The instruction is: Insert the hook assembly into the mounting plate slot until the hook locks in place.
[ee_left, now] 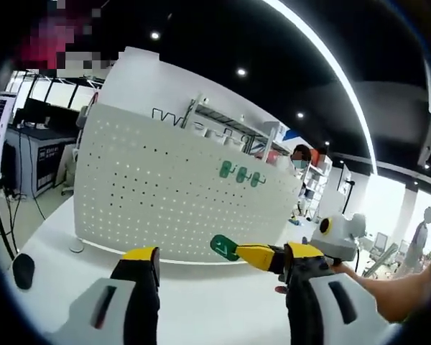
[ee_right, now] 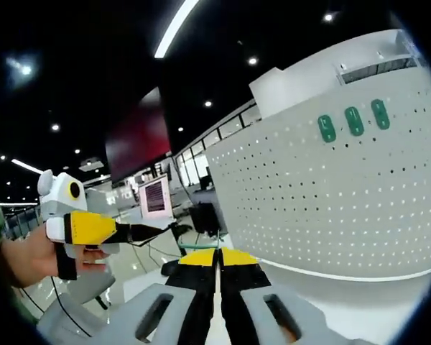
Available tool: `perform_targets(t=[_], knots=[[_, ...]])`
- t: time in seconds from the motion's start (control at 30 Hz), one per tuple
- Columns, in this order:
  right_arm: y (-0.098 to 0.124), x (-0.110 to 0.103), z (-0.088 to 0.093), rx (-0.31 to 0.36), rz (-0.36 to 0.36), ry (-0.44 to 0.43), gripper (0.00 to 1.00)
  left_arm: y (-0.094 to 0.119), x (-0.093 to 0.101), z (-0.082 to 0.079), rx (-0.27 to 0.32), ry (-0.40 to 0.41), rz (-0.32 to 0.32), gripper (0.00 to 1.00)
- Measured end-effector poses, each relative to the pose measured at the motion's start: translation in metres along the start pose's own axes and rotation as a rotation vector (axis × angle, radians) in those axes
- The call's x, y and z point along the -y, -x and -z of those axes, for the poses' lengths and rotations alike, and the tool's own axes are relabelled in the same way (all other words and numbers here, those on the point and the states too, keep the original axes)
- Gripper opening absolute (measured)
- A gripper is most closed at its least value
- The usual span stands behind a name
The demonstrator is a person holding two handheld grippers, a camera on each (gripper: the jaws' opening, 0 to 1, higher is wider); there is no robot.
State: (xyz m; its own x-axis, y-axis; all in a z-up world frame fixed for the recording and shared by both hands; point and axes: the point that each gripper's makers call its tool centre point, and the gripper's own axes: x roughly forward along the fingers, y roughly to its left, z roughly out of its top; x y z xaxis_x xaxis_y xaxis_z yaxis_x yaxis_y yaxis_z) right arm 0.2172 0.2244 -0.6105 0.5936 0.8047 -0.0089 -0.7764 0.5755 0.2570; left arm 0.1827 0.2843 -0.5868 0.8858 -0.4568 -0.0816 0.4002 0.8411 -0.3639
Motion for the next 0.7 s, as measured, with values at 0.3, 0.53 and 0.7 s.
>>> perform_targets(t=[0.3,0.53,0.7], knots=[[0.003,-0.004,-0.017,0.07,0.009,-0.006,0.0,-0.01,0.005,-0.005,0.017,0.118,0.033,0.67],[0.004,-0.012,-0.03,0.128,-0.002,0.039,0.0,-0.013,0.006,-0.008,0.042,0.254,0.048,0.63],[0.006,-0.017,-0.038,0.158,-0.006,0.059,0.0,-0.013,0.007,-0.012,0.06,0.333,0.061,0.6]])
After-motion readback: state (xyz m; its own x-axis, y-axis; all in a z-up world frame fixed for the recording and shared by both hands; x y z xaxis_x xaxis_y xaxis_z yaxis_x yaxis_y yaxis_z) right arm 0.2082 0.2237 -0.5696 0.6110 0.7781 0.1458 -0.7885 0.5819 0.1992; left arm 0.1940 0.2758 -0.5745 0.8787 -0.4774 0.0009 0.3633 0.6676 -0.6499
